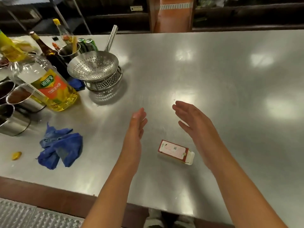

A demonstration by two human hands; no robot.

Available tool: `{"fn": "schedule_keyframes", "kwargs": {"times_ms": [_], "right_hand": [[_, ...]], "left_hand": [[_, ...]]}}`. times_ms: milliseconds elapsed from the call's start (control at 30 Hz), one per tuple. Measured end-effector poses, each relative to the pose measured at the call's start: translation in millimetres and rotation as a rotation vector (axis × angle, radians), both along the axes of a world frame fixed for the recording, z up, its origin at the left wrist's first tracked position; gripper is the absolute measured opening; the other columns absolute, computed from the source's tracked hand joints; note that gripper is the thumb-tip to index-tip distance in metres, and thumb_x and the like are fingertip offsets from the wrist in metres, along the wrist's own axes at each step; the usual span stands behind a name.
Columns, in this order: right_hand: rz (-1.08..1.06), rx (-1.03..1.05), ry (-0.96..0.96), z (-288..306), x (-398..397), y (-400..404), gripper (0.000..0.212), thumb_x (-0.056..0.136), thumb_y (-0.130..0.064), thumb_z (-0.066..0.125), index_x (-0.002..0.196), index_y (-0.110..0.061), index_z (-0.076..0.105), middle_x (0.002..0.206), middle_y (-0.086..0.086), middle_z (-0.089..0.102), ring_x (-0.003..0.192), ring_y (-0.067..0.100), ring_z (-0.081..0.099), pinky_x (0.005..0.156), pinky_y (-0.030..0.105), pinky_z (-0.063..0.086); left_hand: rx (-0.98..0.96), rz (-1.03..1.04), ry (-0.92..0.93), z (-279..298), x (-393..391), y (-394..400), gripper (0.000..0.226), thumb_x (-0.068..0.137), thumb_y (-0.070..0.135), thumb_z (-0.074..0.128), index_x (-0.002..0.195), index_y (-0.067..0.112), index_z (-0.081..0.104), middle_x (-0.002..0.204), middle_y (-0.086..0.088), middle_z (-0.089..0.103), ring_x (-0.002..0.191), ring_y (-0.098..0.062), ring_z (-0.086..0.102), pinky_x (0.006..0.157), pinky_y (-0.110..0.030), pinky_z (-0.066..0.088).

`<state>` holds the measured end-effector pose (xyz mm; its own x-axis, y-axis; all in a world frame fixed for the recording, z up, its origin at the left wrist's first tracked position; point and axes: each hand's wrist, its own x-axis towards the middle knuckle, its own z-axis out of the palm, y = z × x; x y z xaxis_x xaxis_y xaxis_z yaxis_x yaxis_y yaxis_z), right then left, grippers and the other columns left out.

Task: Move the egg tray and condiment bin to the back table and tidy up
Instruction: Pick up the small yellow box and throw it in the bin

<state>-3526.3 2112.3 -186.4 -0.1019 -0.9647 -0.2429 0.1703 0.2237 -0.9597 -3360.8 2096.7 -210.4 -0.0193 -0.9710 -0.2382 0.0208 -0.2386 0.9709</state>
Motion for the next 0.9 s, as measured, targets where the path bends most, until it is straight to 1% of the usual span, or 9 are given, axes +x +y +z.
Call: {"fn": "schedule_keyframes", "kwargs": {"times_ms": [100, 200, 267, 333, 367, 467, 600, 700, 900], "right_hand": [[-0.044, 0.026, 0.002, -1.9, -5.3, 1.5, 0.039, 0.104, -0.034, 0.036, 0.131, -0.021, 0.06, 0.132, -0.006, 0.064, 0.128, 0.006, 0.053, 0.115, 0.038, 0.037], [-0.059, 0.004, 0.014, 4.8, -5.8, -1.5, 0.037, 0.103, -0.036, 0.038, 0.128, -0.024, 0.062, 0.129, -0.008, 0.066, 0.125, 0.004, 0.056, 0.114, 0.038, 0.038], [-0.067, -0.023, 0.026, 8.2, -5.0, -4.1, 0.036, 0.102, -0.041, 0.042, 0.127, -0.026, 0.063, 0.128, -0.01, 0.067, 0.124, 0.002, 0.056, 0.113, 0.037, 0.039], [-0.06, -0.033, 0.037, 8.9, -3.1, -4.9, 0.042, 0.095, -0.048, 0.046, 0.126, -0.028, 0.064, 0.127, -0.012, 0.067, 0.123, 0.001, 0.057, 0.112, 0.035, 0.04], [-0.058, -0.03, 0.04, 7.7, -1.9, -4.7, 0.044, 0.092, -0.05, 0.046, 0.126, -0.028, 0.064, 0.127, -0.012, 0.067, 0.123, 0.001, 0.057, 0.112, 0.034, 0.04], [-0.058, -0.023, 0.05, 1.6, 2.3, -1.8, 0.039, 0.097, -0.046, 0.045, 0.125, -0.029, 0.064, 0.127, -0.012, 0.067, 0.123, 0.001, 0.057, 0.113, 0.037, 0.039], [-0.05, -0.004, 0.061, -6.2, 5.0, 1.9, 0.048, 0.087, -0.054, 0.044, 0.125, -0.033, 0.064, 0.129, -0.015, 0.066, 0.124, -0.001, 0.055, 0.114, 0.037, 0.038], [-0.058, 0.011, 0.069, -9.4, 5.8, 1.3, 0.05, 0.085, -0.056, 0.043, 0.125, -0.033, 0.064, 0.129, -0.015, 0.065, 0.124, -0.001, 0.055, 0.114, 0.037, 0.038], [-0.063, 0.022, 0.086, -19.0, 6.2, 3.2, 0.046, 0.087, -0.055, 0.043, 0.122, -0.036, 0.065, 0.127, -0.018, 0.066, 0.123, -0.003, 0.055, 0.114, 0.037, 0.038]], "left_hand": [[0.01, -0.03, 0.022, -4.3, -2.3, -1.8, 0.069, 0.089, 0.072, 0.033, 0.143, 0.032, 0.045, 0.143, 0.016, 0.051, 0.129, 0.001, 0.048, 0.118, -0.032, 0.026], [0.001, -0.039, 0.035, -1.9, 0.1, -5.2, 0.071, 0.084, 0.068, 0.029, 0.143, 0.033, 0.045, 0.143, 0.016, 0.051, 0.129, 0.002, 0.048, 0.118, -0.032, 0.026], [0.0, -0.054, 0.038, 0.7, 0.5, -10.5, 0.071, 0.083, 0.068, 0.029, 0.144, 0.033, 0.045, 0.143, 0.016, 0.051, 0.129, 0.002, 0.048, 0.119, -0.034, 0.025], [0.001, -0.077, 0.034, 3.1, 0.7, -14.8, 0.073, 0.083, 0.069, 0.027, 0.145, 0.034, 0.043, 0.145, 0.016, 0.05, 0.131, 0.001, 0.046, 0.12, -0.035, 0.024], [0.002, -0.085, 0.033, 4.1, 1.1, -16.4, 0.073, 0.083, 0.07, 0.027, 0.145, 0.034, 0.042, 0.146, 0.016, 0.049, 0.132, 0.001, 0.046, 0.12, -0.035, 0.024], [-0.004, -0.1, 0.034, 5.5, 1.9, -17.1, 0.074, 0.083, 0.07, 0.027, 0.146, 0.035, 0.042, 0.146, 0.016, 0.048, 0.132, 0.001, 0.045, 0.12, -0.035, 0.023], [0.02, -0.132, 0.006, 0.3, 2.5, -14.2, 0.075, 0.083, 0.07, 0.025, 0.147, 0.034, 0.04, 0.149, 0.015, 0.045, 0.134, 0.0, 0.044, 0.121, -0.037, 0.022], [0.029, -0.144, -0.008, -2.8, 3.9, -12.6, 0.074, 0.083, 0.07, 0.024, 0.147, 0.035, 0.04, 0.149, 0.015, 0.045, 0.133, 0.0, 0.044, 0.121, -0.037, 0.023], [0.041, -0.156, -0.016, -9.1, 6.1, -12.1, 0.073, 0.083, 0.071, 0.024, 0.146, 0.037, 0.041, 0.149, 0.016, 0.045, 0.134, -0.001, 0.043, 0.121, -0.038, 0.023]]}}
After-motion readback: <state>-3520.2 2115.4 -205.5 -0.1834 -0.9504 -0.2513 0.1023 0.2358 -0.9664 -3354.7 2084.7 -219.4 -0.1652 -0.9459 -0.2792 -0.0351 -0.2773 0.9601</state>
